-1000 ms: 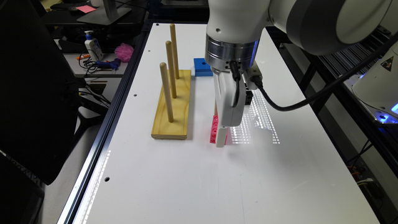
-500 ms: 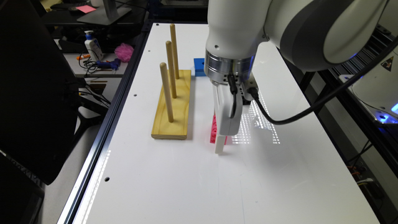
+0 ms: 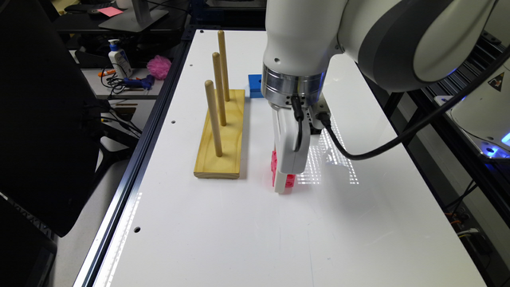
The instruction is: Pick up pink block.
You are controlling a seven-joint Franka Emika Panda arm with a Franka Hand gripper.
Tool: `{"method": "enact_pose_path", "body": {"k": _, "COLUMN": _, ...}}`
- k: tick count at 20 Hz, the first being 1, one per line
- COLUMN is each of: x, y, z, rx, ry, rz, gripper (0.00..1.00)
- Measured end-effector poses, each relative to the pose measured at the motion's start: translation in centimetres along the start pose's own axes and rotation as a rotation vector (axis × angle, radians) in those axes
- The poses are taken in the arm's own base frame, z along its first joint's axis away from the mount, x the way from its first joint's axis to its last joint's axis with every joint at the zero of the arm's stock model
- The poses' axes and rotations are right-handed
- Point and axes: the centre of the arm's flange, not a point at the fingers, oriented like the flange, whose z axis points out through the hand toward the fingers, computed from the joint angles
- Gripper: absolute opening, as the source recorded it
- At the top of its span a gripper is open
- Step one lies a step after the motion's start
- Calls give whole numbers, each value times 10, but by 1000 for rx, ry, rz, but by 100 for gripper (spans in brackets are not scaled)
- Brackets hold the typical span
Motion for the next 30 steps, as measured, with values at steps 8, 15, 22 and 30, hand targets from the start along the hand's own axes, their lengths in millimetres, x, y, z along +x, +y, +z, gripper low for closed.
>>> {"method": "enact_pose_path", "body": {"k": 8, "x": 1, "y": -3, "z": -19, "rx": 0, "ry": 5, "rz": -2, "gripper": 0}}
{"method": "enact_pose_path", "body": {"k": 15, "x": 0, "y": -5, "z": -64, "rx": -9, "ry": 12, "rz": -8, "gripper": 0}}
{"method": "enact_pose_path", "body": {"k": 22, "x": -4, "y": -5, "z": -109, "rx": -14, "ry": 22, "rz": -13, "gripper": 0}}
{"method": "enact_pose_path", "body": {"k": 30, "x": -5, "y": -3, "z": -116, "rx": -17, "ry": 22, "rz": -14, "gripper": 0}}
